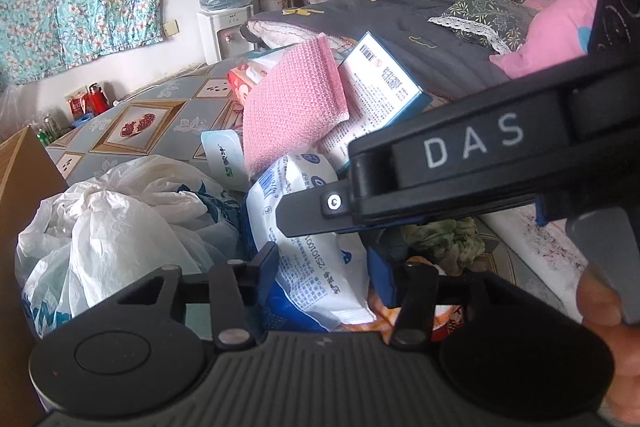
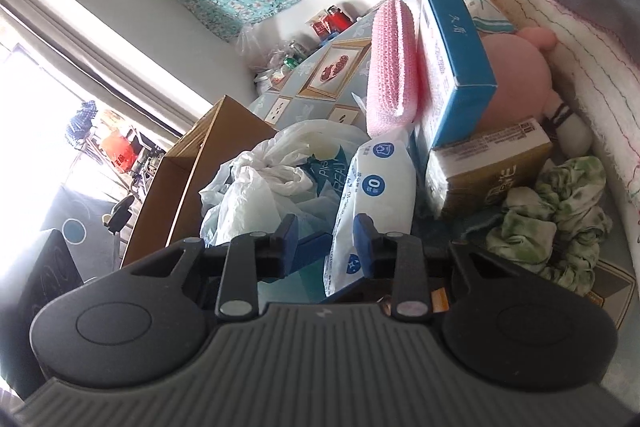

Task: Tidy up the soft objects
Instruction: 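Reach the right gripper to the blue-and-white wet-wipes pack and grasp it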

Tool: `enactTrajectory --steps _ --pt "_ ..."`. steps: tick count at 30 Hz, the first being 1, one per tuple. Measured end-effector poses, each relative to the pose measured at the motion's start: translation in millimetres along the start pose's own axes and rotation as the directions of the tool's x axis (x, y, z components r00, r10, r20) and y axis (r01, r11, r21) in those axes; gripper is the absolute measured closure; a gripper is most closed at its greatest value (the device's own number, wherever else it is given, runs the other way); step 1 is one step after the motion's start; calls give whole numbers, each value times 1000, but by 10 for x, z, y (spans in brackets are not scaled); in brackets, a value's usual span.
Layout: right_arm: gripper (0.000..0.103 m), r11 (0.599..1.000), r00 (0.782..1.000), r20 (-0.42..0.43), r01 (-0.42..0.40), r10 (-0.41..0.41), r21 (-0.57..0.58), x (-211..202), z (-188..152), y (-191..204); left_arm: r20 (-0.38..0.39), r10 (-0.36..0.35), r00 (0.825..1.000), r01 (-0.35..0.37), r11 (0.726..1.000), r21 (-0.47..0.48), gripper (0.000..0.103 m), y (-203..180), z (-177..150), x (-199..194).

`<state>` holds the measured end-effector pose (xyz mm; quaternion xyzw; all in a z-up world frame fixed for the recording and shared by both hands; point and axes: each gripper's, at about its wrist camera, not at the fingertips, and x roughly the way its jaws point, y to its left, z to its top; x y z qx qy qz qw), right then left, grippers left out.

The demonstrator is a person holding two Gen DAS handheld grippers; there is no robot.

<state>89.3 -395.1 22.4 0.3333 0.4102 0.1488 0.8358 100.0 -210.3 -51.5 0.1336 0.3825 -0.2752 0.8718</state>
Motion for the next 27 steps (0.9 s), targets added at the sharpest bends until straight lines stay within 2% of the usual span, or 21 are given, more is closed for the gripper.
enactTrajectory --steps 4,8,13,17,19,24,27 --pt "73 1000 1000 14 -22 22 -7 -29 20 28 16 5 1000 -4 999 -35 68 25 43 -43" --pt "73 999 998 37 -45 46 -28 -94 52 108 47 -22 999 26 995 -94 75 119 125 -128" --pt "73 996 995 70 -71 74 -50 -252 68 222 80 -76 994 89 982 -169 78 201 166 -285" --pt "73 994 990 101 -97 103 -57 -459 19 291 121 -135 983 159 963 -217 78 218 138 -458" --pt "73 993 987 116 -105 111 -61 -573 -20 315 144 -163 976 194 953 -233 78 214 101 -544" --pt "72 993 985 141 -92 102 -78 -814 -182 328 217 -252 943 315 888 -335 78 292 -169 -671" --pt "72 996 992 110 -61 68 -66 -738 -299 250 214 -250 944 317 867 -384 78 357 -402 -632"
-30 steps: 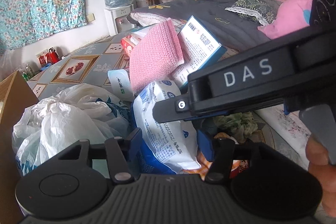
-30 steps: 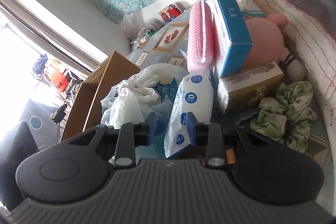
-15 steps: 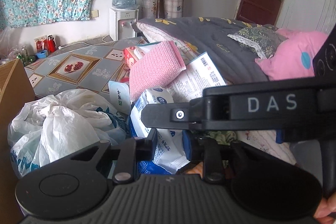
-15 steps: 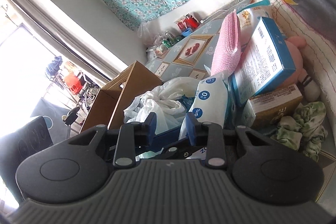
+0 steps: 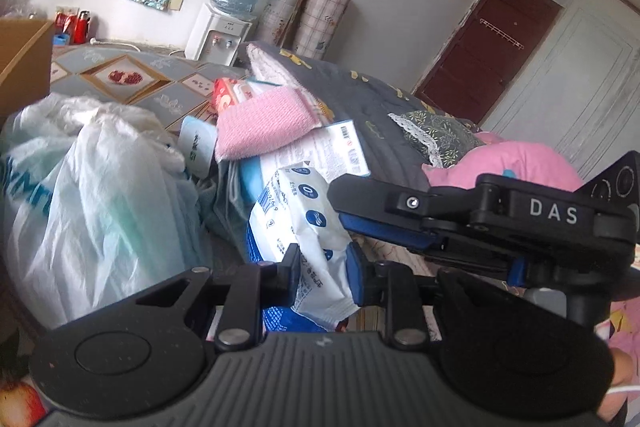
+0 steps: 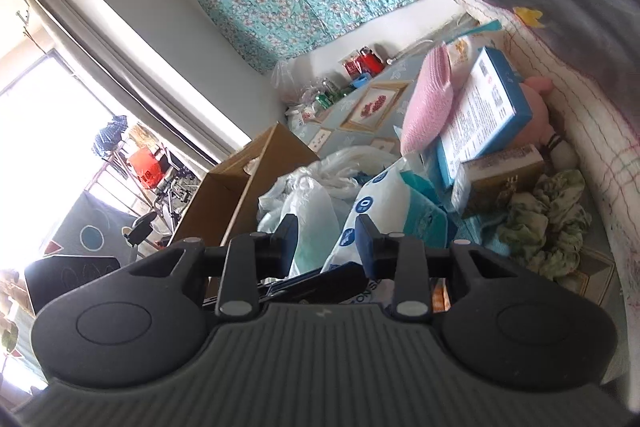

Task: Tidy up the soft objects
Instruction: 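Reach the right gripper to the blue-and-white wet-wipes pack and grasp it, then lift the wet-wipes pack with the right gripper and carry it over the box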

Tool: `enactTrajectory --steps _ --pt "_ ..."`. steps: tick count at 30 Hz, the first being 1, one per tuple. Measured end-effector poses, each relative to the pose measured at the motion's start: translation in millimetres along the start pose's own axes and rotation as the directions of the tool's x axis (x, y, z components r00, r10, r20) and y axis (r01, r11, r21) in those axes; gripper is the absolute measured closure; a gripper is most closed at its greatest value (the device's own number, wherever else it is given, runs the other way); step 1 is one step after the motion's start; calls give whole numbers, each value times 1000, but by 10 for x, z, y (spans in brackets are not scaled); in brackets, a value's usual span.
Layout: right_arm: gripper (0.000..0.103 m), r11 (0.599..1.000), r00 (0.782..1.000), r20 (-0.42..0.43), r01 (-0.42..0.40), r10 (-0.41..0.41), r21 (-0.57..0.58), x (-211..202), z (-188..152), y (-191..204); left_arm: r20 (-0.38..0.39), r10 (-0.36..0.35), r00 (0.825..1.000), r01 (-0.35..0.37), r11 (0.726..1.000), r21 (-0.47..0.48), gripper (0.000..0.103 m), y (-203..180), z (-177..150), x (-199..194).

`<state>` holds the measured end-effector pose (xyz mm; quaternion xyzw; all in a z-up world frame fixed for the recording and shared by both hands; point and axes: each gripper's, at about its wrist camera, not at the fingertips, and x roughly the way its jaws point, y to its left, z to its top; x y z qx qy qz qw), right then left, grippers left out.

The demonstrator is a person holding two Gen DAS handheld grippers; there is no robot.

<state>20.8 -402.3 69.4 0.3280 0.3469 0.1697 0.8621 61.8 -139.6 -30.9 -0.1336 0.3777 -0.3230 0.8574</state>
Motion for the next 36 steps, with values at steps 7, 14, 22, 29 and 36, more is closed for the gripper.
enactTrajectory --steps 7,14,22,29,36 --pt "79 1000 995 -103 -14 15 7 348 -209 15 7 20 1000 -19 995 -98 79 392 -201 -131" --pt "79 999 983 -177 -41 39 -8 636 -298 216 -32 108 994 -108 994 5 63 455 -229 -295" --pt "78 997 958 -276 -66 73 34 867 -429 250 -10 224 975 -220 965 140 53 382 -264 -386" --pt "74 990 988 -147 -30 51 138 415 -404 -43 -42 263 964 -250 948 197 61 372 -334 -169" --pt "57 957 992 -128 36 2 288 271 -646 -529 -97 271 958 -251 951 182 67 460 -392 -104"
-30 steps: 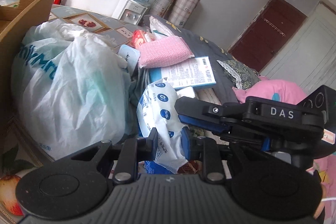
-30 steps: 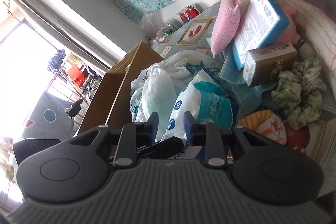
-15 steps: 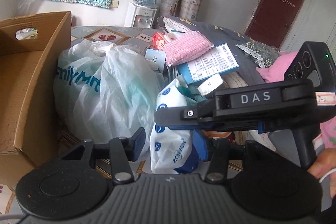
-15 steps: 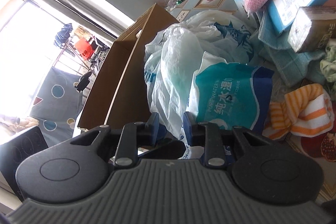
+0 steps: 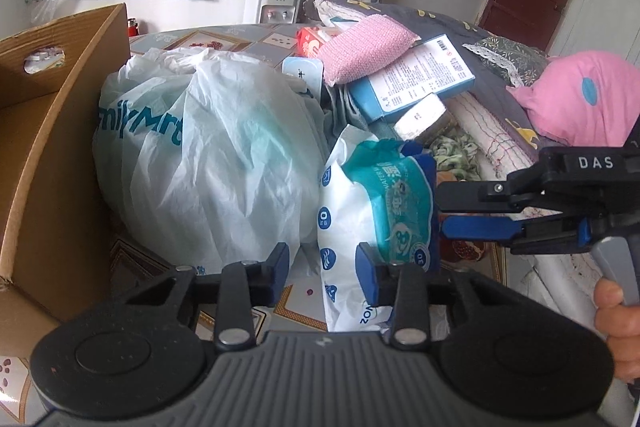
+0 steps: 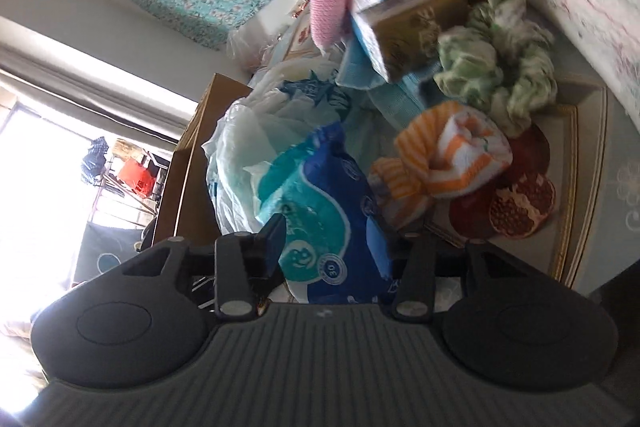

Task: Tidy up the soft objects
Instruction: 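Lift the wet-wipes pack with the right gripper and carry it over the box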

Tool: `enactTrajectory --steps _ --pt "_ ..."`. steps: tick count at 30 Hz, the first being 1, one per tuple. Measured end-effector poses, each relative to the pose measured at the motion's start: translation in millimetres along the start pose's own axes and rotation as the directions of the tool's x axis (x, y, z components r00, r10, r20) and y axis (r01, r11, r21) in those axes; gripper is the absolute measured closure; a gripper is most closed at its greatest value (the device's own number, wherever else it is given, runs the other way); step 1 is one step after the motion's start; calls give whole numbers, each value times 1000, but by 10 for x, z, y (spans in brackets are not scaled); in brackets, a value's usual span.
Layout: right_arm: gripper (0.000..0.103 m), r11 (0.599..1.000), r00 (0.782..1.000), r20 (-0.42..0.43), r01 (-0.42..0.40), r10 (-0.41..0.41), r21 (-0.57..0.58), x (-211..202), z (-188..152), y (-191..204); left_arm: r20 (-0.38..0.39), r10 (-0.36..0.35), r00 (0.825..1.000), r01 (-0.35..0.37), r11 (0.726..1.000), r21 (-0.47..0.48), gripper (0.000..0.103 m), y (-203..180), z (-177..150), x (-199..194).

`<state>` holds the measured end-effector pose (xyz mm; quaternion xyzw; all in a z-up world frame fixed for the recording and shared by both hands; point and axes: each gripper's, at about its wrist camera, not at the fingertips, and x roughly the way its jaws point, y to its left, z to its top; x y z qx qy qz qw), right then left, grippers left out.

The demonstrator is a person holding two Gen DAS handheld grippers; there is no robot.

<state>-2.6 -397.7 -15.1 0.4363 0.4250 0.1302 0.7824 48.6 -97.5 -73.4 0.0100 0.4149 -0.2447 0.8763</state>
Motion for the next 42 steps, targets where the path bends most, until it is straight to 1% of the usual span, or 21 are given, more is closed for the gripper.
enactTrajectory --steps 2,8,14,16,18,21,22,25,29,32,35,39,42 --pt "51 1000 1000 -1 -16 16 14 65 -21 -84 -12 -5 1000 5 1000 -11 67 17 -11 14" --pt "49 1000 1000 -13 -20 21 15 235 -16 -164 -29 -51 998 49 998 -47 67 78 2 15" --pt "50 1000 1000 -8 -8 8 1 286 26 -158 -55 -87 995 83 994 -68 66 81 20 33" --pt "51 1000 1000 -10 -3 3 5 253 19 -185 -67 -117 991 111 990 -88 63 110 27 27" --pt "52 1000 1000 -12 1 -1 3 256 20 -192 -67 -147 987 139 985 -106 55 135 32 7" --pt "52 1000 1000 -17 1 -1 6 278 24 -193 -78 -177 981 169 980 -103 47 110 37 14" --pt "52 1000 1000 -18 2 -2 5 294 28 -187 -88 -172 981 164 982 -91 47 80 40 34" --pt "52 1000 1000 -22 6 -6 0 333 36 -168 -116 -121 986 118 993 -29 48 -67 38 145" --pt "55 1000 999 -31 20 -21 -19 380 25 -103 -112 -78 991 79 997 4 50 -171 26 219" --pt "57 998 998 -39 37 -39 -46 397 -6 -19 -104 -65 992 68 998 19 53 -210 21 207" --pt "58 997 998 -41 44 -46 -62 387 -45 41 -87 -54 995 58 997 54 54 -260 17 149" --pt "59 996 997 -48 50 -54 -76 351 -110 128 -51 -48 998 51 996 79 55 -309 11 12" --pt "59 994 998 -34 54 -57 -94 289 -160 219 -33 -48 998 51 994 100 55 -356 -7 -99"
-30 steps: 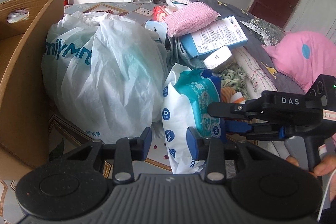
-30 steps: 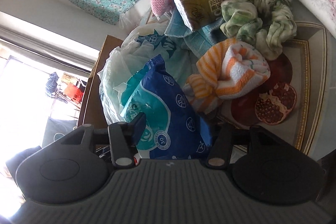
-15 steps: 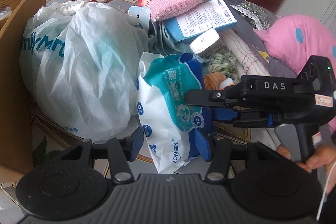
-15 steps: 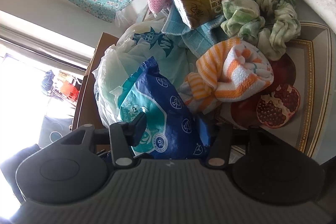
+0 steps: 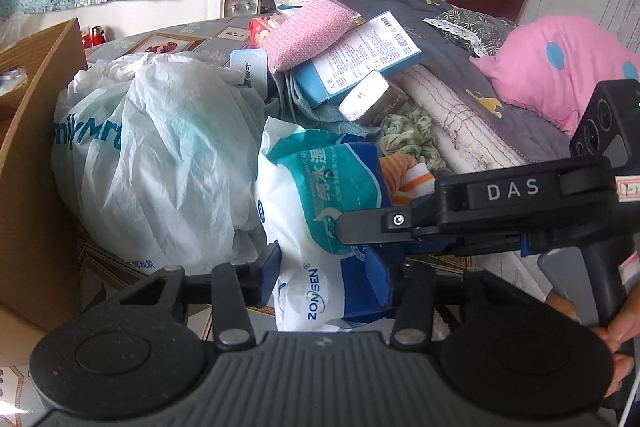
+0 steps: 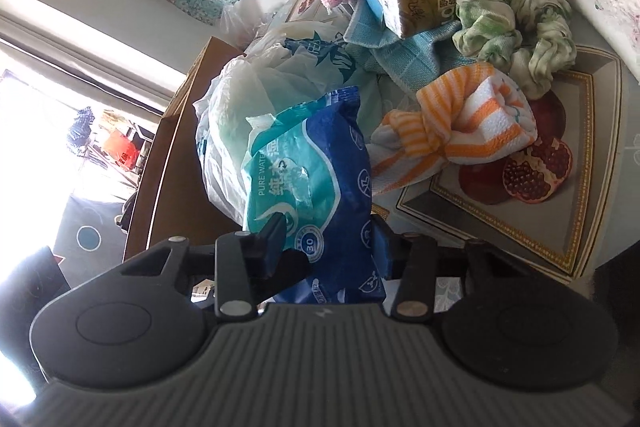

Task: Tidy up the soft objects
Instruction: 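Lift the wet-wipes pack with the right gripper and carry it over the box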

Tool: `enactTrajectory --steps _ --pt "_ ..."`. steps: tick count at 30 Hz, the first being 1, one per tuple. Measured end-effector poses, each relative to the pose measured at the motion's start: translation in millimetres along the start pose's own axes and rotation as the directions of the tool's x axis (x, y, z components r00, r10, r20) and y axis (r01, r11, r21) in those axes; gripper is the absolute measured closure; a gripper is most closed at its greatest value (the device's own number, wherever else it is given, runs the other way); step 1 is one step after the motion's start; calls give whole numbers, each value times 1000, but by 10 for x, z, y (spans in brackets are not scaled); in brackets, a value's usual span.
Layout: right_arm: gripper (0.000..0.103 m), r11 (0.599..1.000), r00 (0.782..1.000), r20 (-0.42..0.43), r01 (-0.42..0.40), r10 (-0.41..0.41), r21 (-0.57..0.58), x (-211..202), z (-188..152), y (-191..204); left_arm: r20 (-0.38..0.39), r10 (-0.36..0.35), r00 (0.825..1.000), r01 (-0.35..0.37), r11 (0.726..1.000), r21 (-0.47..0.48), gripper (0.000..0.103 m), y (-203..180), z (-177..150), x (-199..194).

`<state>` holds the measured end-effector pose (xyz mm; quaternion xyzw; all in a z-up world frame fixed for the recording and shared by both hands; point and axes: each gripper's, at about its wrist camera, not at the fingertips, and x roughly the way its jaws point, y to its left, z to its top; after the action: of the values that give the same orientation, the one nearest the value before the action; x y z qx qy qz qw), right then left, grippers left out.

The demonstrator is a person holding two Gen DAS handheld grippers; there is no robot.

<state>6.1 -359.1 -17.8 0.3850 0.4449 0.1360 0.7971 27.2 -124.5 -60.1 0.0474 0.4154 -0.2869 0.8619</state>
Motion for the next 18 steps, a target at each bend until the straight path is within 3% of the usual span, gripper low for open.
enactTrajectory --steps 11,18 --pt "59 993 998 60 -25 32 -113 -268 -59 482 136 25 990 -30 999 38 55 -72 -14 -564" --pt "59 961 993 43 -92 106 -262 -125 148 1184 251 131 959 -132 991 -11 56 217 154 -1097"
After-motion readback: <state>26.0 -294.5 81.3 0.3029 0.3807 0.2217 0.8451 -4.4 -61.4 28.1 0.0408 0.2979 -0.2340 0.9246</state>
